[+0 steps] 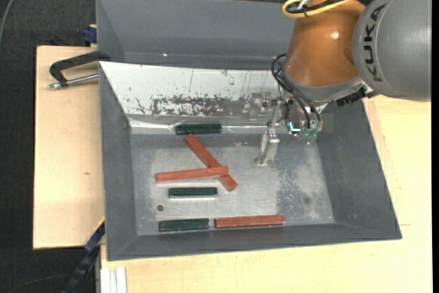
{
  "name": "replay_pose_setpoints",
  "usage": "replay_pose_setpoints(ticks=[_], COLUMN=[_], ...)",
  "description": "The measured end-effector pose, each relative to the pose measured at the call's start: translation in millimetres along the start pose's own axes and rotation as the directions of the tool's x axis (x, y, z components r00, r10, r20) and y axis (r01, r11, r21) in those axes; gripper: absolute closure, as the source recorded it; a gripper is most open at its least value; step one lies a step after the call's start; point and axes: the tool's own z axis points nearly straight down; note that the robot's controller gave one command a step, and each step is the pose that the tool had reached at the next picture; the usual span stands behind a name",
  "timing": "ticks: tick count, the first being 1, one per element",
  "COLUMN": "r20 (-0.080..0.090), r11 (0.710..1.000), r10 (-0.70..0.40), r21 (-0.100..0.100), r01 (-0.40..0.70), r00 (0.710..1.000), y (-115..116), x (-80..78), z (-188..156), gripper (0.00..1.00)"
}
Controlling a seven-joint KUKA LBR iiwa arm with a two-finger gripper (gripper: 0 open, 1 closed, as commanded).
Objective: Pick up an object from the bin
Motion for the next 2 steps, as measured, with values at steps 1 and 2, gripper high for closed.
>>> replay_pose_setpoints(ticks=[1,2], r20=[-0.007,-0.001], r11=[0.999,0.971], r10=[-0.032,-0.241], r21=[-0.002,-0.001], r01=[0.032,0.241], r00=[0.999,0.971], y=[59.1,109.5], x=[2.5,62.9], z=[94.2,98.5], gripper=[0.0,0.0])
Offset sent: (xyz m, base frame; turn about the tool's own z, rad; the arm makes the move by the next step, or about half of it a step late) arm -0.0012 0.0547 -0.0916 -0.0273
